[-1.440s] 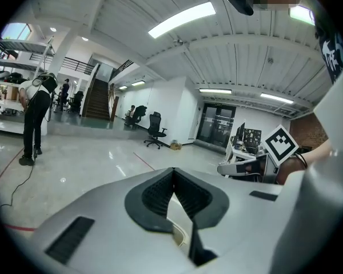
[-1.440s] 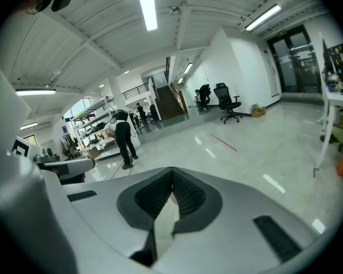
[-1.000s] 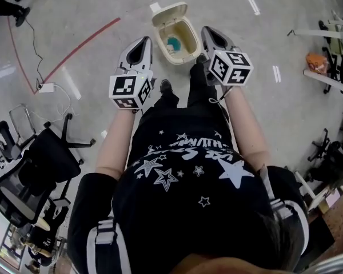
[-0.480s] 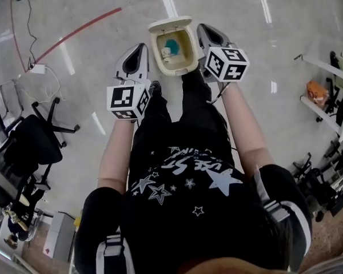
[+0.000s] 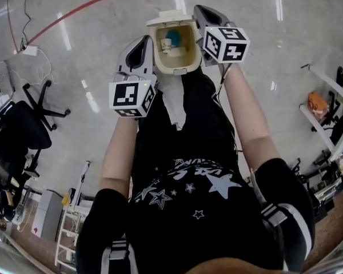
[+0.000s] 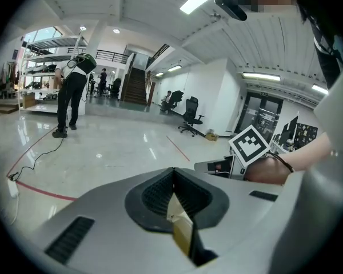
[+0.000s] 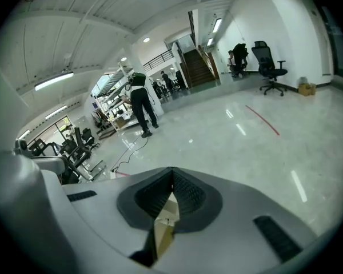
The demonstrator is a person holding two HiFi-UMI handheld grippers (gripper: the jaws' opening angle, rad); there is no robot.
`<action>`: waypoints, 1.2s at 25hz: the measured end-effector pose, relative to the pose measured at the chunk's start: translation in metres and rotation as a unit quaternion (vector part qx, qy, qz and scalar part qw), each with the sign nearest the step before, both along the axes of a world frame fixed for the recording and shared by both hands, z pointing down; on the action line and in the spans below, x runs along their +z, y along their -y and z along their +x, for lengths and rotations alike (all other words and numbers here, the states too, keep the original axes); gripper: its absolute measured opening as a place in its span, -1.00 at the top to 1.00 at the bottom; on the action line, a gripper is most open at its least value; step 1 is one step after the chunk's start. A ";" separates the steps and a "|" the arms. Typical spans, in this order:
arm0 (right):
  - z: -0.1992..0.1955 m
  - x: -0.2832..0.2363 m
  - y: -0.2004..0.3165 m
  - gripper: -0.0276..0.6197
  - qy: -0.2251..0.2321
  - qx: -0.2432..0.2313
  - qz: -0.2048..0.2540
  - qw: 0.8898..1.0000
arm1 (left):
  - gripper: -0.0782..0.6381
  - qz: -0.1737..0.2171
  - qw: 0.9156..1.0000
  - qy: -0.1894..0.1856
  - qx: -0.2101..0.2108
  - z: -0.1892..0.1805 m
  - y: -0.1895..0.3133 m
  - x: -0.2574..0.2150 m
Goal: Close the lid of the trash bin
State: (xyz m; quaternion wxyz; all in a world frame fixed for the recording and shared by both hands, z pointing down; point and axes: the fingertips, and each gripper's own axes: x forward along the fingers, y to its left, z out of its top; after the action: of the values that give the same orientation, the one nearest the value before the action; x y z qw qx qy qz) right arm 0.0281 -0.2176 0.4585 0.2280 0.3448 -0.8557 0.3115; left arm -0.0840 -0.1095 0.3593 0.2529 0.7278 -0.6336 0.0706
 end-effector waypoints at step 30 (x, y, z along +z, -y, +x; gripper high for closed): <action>0.046 0.074 -0.149 0.90 -0.055 0.095 -0.053 0.993 | 0.75 -0.083 0.990 -0.030 0.109 0.001 -0.080 0.109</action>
State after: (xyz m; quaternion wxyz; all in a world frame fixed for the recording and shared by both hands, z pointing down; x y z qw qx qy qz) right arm 0.0740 -0.0682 0.5327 0.2623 0.4288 -0.7875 0.3567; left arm -0.0834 -0.0294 0.4679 0.3220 0.7710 -0.5344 0.1279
